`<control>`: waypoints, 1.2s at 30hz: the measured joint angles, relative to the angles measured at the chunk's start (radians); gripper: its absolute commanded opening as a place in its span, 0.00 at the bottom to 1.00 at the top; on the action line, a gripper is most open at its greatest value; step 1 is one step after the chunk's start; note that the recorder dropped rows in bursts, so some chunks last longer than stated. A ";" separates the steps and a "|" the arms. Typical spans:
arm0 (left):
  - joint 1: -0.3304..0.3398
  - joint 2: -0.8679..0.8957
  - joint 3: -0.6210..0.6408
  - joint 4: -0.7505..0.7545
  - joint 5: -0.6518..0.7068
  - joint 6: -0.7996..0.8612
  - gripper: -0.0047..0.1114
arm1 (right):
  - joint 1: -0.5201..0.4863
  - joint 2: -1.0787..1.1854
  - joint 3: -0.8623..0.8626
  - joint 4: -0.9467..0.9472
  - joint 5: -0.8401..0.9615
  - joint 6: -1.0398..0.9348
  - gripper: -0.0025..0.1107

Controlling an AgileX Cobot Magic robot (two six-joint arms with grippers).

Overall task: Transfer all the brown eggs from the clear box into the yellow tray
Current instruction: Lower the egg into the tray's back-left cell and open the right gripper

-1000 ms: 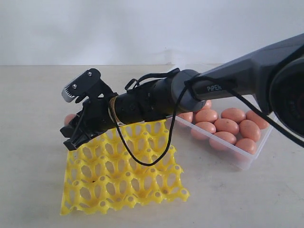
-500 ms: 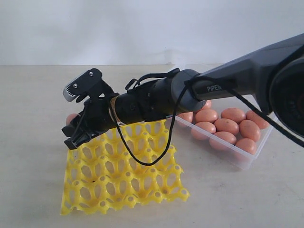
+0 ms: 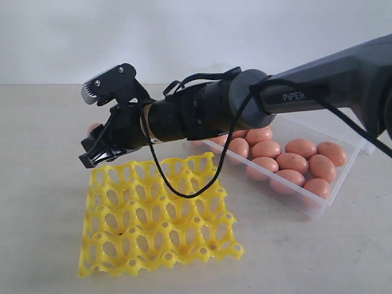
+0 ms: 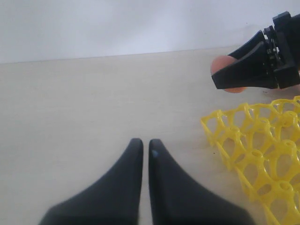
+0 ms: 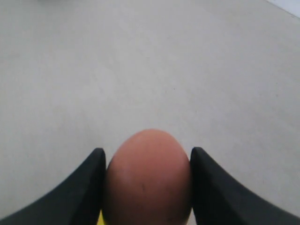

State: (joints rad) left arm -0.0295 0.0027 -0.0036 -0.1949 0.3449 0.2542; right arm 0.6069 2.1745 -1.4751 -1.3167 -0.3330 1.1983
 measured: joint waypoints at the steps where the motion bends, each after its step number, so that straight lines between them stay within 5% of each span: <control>1: 0.000 0.000 0.000 0.000 0.000 0.000 0.08 | 0.000 0.000 0.000 0.000 0.006 0.002 0.02; 25: 0.000 0.000 0.000 0.000 0.000 0.000 0.08 | 0.000 0.027 0.000 -0.424 -0.047 0.429 0.03; 36: 0.000 0.000 0.000 0.000 0.000 0.000 0.08 | 0.000 0.038 0.000 -0.429 -0.012 0.406 0.46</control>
State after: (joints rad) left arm -0.0295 0.0027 -0.0036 -0.1949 0.3449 0.2542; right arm 0.6069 2.2127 -1.4751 -1.7453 -0.3446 1.6039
